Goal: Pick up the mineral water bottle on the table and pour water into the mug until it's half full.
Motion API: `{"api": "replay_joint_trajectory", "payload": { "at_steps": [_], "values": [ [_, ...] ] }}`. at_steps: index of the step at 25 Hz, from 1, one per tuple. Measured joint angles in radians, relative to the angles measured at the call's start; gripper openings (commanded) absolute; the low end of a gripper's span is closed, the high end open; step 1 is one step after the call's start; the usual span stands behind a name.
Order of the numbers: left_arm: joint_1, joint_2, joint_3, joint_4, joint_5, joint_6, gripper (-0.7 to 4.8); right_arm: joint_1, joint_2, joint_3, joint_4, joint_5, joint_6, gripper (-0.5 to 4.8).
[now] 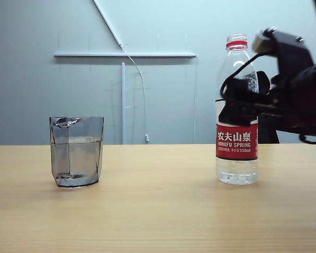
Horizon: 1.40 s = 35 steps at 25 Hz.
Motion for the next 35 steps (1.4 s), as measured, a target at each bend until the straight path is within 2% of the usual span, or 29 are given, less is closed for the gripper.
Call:
{"api": "replay_joint_trajectory", "payload": {
  "at_steps": [7,11,15,17,18,21,24,27,35],
  "values": [
    [0.000,0.000,0.000,0.000,0.000,0.000,-0.02,0.004,-0.108,-0.097,-0.002,-0.015,0.052,4.79],
    [0.002,0.000,0.000,0.000,0.000,0.000,-0.02,0.056,-0.192,-0.144,-0.005,-0.024,0.074,4.79],
    [0.074,0.000,0.000,0.000,0.003,0.000,-0.02,0.119,-0.251,-0.152,-0.016,-0.038,0.088,4.72],
    [0.114,0.000,0.000,0.000,0.002,0.000,-0.02,0.160,-0.283,-0.153,-0.027,-0.038,0.096,3.87],
    [0.138,0.000,0.000,0.000,0.003,0.000,-0.02,0.176,-0.295,-0.152,-0.026,-0.039,0.099,3.23],
    [0.189,0.000,0.000,0.000,0.002,0.000,-0.02,0.224,-0.328,-0.152,-0.027,-0.040,0.102,1.79],
    [0.210,0.000,0.000,0.000,0.003,0.000,-0.02,0.273,-0.359,-0.152,-0.025,-0.041,0.102,1.27],
    [0.210,0.000,0.000,0.000,0.003,0.000,-0.02,0.294,-0.364,-0.153,-0.028,-0.038,0.107,-0.04],
    [0.210,0.000,0.000,0.000,0.003,0.000,-0.02,0.313,-0.367,-0.153,-0.027,-0.038,0.127,-0.09]
  ]
}}
